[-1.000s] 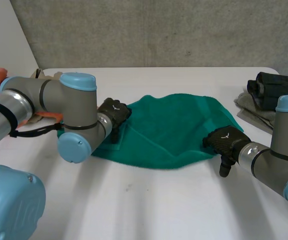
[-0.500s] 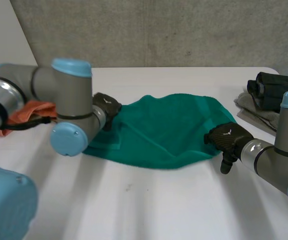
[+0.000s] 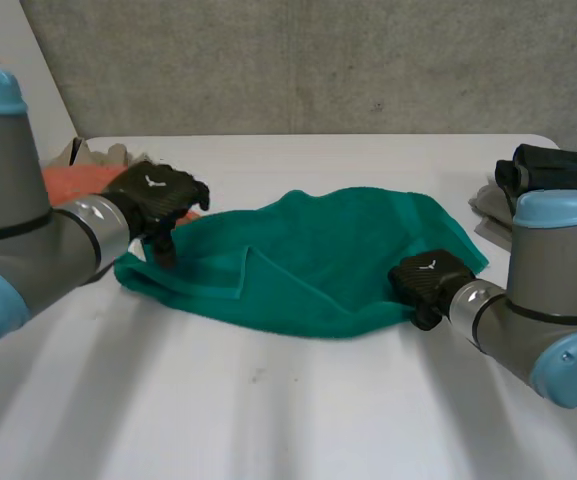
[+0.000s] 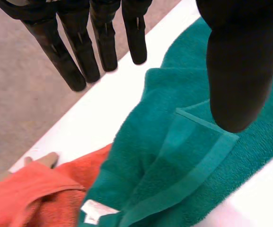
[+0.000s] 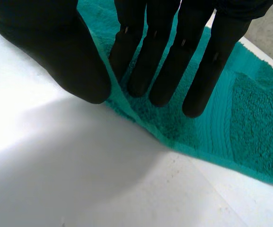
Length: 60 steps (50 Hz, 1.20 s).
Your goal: Fold the laundry.
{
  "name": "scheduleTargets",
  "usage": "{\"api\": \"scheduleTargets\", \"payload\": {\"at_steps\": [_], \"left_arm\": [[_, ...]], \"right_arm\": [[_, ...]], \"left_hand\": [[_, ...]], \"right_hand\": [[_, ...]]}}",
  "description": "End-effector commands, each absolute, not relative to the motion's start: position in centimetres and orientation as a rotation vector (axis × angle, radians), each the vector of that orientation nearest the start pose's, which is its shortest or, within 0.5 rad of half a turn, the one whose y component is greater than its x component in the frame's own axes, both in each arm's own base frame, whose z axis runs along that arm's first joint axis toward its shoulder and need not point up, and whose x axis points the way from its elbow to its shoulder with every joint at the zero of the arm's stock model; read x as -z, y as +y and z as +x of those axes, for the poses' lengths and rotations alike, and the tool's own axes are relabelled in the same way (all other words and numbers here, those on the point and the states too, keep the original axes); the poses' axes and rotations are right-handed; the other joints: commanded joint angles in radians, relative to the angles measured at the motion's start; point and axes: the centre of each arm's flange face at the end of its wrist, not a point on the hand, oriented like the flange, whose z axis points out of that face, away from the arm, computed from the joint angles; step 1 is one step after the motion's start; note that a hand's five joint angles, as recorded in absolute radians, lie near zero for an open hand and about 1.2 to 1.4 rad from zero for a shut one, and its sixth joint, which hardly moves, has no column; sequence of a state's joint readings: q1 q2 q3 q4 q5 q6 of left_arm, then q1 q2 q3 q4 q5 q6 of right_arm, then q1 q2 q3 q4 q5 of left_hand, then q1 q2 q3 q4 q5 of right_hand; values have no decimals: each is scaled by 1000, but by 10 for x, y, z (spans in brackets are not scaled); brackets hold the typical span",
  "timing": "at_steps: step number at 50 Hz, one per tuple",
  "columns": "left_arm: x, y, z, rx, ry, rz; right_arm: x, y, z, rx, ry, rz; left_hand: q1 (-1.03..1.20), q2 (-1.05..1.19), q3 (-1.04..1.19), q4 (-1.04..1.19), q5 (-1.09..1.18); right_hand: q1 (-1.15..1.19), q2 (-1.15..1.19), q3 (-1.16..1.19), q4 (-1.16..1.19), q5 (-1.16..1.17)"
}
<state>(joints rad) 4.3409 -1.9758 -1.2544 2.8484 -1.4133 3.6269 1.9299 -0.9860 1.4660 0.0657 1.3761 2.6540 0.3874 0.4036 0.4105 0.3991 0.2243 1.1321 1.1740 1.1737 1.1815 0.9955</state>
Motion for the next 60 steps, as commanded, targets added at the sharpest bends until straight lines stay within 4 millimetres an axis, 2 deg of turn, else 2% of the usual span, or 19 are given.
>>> {"api": "scheduleTargets", "payload": {"at_steps": [1, 10, 15, 18, 23, 28, 29, 31, 35, 39, 40, 43, 44, 47, 48, 50, 54, 58, 60], "left_arm": [[-211, -297, -281, 1742, 2389, 1263], [-194, -309, -309, 1755, 2367, 1268], [-180, -308, -333, 1753, 2375, 1335], [-170, -302, -344, 1698, 2410, 1378], [-153, -294, -355, 1615, 2435, 1421], [-137, -302, -358, 1581, 2423, 1387], [-136, -305, -358, 1580, 2409, 1371], [-137, -311, -357, 1589, 2386, 1349], [-160, -327, -354, 1680, 2296, 1269], [-221, -350, -352, 1959, 2122, 1087], [-254, -356, -350, 2102, 2033, 1001], [-303, -361, -345, 2312, 1884, 880], [-334, -360, -340, 2438, 1779, 797], [-383, -357, -325, 2617, 1608, 646], [-390, -355, -321, 2641, 1586, 625], [-399, -351, -314, 2662, 1571, 598], [-389, -340, -298, 2617, 1677, 620], [-352, -331, -285, 2501, 1852, 708], [-321, -326, -276, 2396, 1972, 768]], "right_arm": [[-145, -277, 269, 1528, 2319, -1174], [-234, -264, 271, 1755, 2116, -1138], [-280, -235, 275, 1789, 1962, -1143], [-297, -221, 276, 1791, 1898, -1123], [-306, -213, 277, 1785, 1859, -1084], [-303, -217, 276, 1781, 1872, -1066], [-299, -222, 276, 1778, 1884, -1066], [-294, -229, 277, 1776, 1898, -1067], [-283, -251, 278, 1793, 1941, -1063], [-285, -280, 283, 1905, 1959, -1040], [-291, -294, 285, 1986, 1953, -1012], [-309, -313, 286, 2130, 1924, -941], [-322, -322, 286, 2219, 1893, -888], [-346, -329, 288, 2354, 1813, -807], [-349, -329, 289, 2374, 1795, -794], [-355, -327, 292, 2405, 1749, -782], [-360, -314, 300, 2411, 1679, -799], [-334, -293, 304, 2283, 1730, -908], [-306, -280, 302, 2161, 1807, -1007]], "left_hand": [[-36, -52, -59, -48, -47], [-77, -93, -100, -89, -88], [-89, -105, -112, -101, -100], [-83, -99, -106, -95, -94], [-45, -61, -68, -57, -56], [274, 258, 251, 262, 263], [705, 689, 682, 694, 694], [1008, 992, 985, 996, 997], [1009, 993, 986, 997, 997], [1009, 993, 986, 997, 997], [1009, 993, 986, 997, 997], [1009, 993, 986, 997, 997], [1009, 993, 986, 997, 997], [1009, 993, 986, 997, 997], [1009, 993, 986, 997, 997], [1009, 993, 986, 997, 997], [1009, 993, 986, 997, 997], [1009, 993, 986, 997, 997], [1009, 993, 986, 997, 997]], "right_hand": [[264, 222, 223, 215, 226], [264, 222, 223, 215, 226], [264, 222, 223, 215, 226], [264, 222, 223, 215, 226], [264, 222, 223, 215, 226], [264, 222, 223, 215, 226], [264, 222, 223, 215, 226], [264, 222, 223, 215, 226], [264, 222, 223, 215, 226], [264, 222, 223, 215, 226], [264, 222, 223, 215, 226], [264, 222, 223, 215, 226], [264, 222, 223, 215, 226], [264, 222, 223, 215, 226], [264, 222, 223, 215, 226], [264, 222, 223, 215, 226], [264, 222, 223, 215, 226], [264, 222, 223, 215, 226], [264, 222, 223, 215, 226]]}}
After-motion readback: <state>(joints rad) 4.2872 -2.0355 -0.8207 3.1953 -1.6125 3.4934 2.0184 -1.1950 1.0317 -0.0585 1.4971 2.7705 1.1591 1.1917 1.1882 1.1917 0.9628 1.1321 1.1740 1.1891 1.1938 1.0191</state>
